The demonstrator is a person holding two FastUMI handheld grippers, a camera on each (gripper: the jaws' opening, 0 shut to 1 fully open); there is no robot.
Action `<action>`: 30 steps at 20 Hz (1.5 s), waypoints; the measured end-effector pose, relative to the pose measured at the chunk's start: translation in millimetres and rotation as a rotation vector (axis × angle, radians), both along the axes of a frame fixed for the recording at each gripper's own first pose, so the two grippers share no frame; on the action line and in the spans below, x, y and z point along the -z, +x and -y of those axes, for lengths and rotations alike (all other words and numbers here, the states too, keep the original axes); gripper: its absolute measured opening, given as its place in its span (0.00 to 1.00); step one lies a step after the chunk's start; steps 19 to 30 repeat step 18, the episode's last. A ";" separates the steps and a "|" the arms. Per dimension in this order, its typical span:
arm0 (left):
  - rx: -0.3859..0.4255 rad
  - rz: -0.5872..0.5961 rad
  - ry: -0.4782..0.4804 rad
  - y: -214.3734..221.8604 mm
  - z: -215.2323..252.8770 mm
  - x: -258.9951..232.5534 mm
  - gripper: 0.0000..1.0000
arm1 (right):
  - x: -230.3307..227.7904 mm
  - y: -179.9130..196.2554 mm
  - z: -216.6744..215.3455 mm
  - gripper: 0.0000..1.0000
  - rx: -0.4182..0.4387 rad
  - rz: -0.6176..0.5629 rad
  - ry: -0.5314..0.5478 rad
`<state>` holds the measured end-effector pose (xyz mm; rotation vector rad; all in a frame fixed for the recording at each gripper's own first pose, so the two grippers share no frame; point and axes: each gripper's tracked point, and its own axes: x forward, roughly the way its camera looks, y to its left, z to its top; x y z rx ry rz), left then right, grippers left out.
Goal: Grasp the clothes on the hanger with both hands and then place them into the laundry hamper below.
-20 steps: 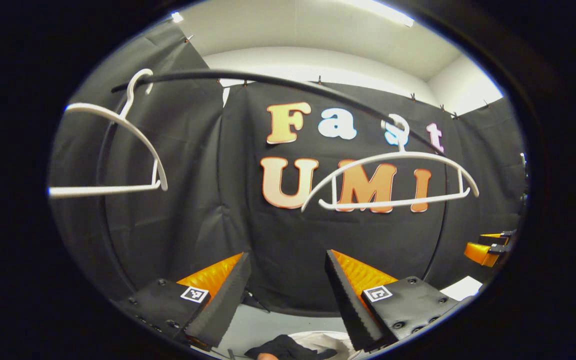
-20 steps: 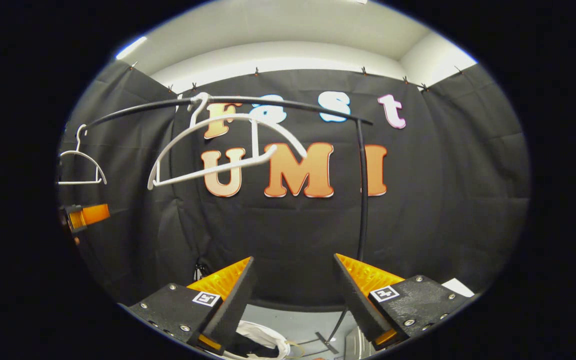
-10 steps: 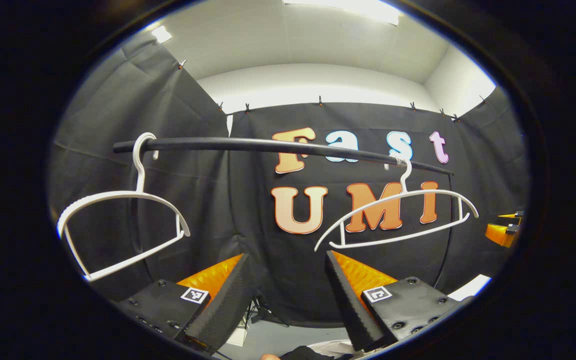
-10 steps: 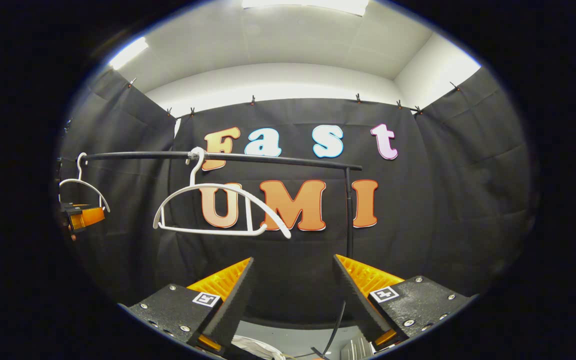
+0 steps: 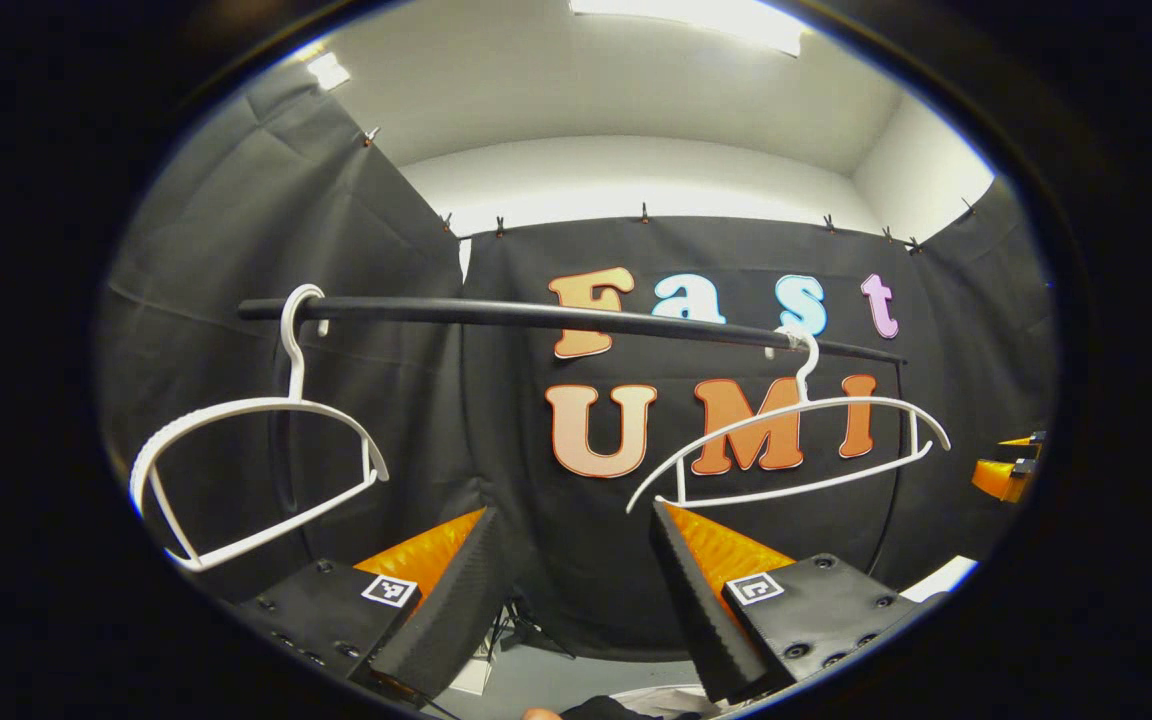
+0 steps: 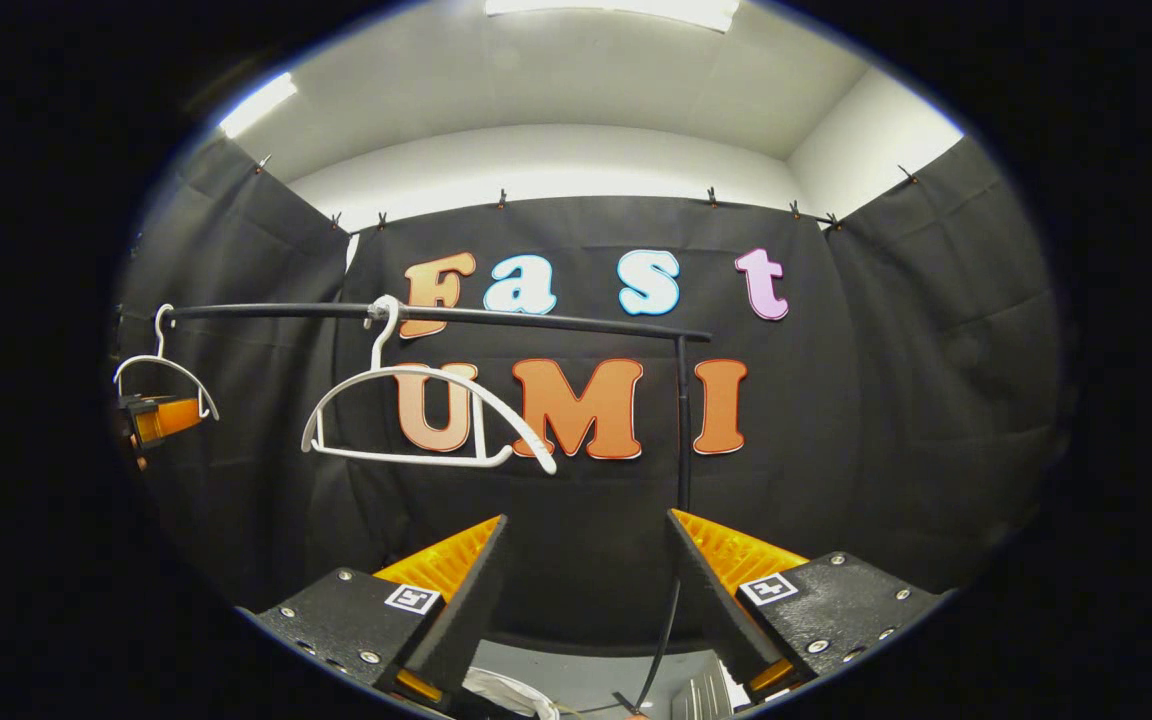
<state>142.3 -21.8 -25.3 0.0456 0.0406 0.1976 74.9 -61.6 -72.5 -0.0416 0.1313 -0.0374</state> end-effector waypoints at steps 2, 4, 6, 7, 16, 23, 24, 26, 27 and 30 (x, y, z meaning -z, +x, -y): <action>0.005 -0.005 -0.001 -0.5 1.9 1.3 0.96 | 0.0 -1.5 1.4 1.00 -0.005 -0.002 -0.005; 0.006 -0.006 0.003 -1.6 2.2 2.1 0.93 | -1.2 -2.8 1.9 1.00 -0.009 0.002 -0.009; 0.005 0.007 0.001 -2.4 3.6 0.1 0.94 | -0.8 -4.1 2.7 1.00 -0.013 0.000 -0.011; 0.003 0.009 0.001 -3.5 4.1 -2.1 0.94 | 0.6 -5.0 1.4 1.00 -0.019 -0.003 -0.011; -0.005 0.045 -0.006 -17.3 1.7 -16.1 0.94 | 0.2 -10.9 -2.3 0.93 -0.055 0.014 -0.015; -0.012 0.053 -0.001 -18.8 -0.4 -18.4 0.96 | -1.8 -12.9 -0.3 1.00 -0.056 0.019 -0.023; -0.012 0.053 -0.001 -18.8 -0.4 -18.4 0.96 | -1.8 -12.9 -0.3 1.00 -0.056 0.019 -0.023; -0.012 0.053 -0.001 -18.8 -0.4 -18.4 0.96 | -1.8 -12.9 -0.3 1.00 -0.056 0.019 -0.023; -0.012 0.053 -0.001 -18.8 -0.4 -18.4 0.96 | -1.8 -12.9 -0.3 1.00 -0.056 0.019 -0.023; -0.012 0.053 -0.001 -18.8 -0.4 -18.4 0.96 | -1.8 -12.9 -0.3 1.00 -0.056 0.019 -0.023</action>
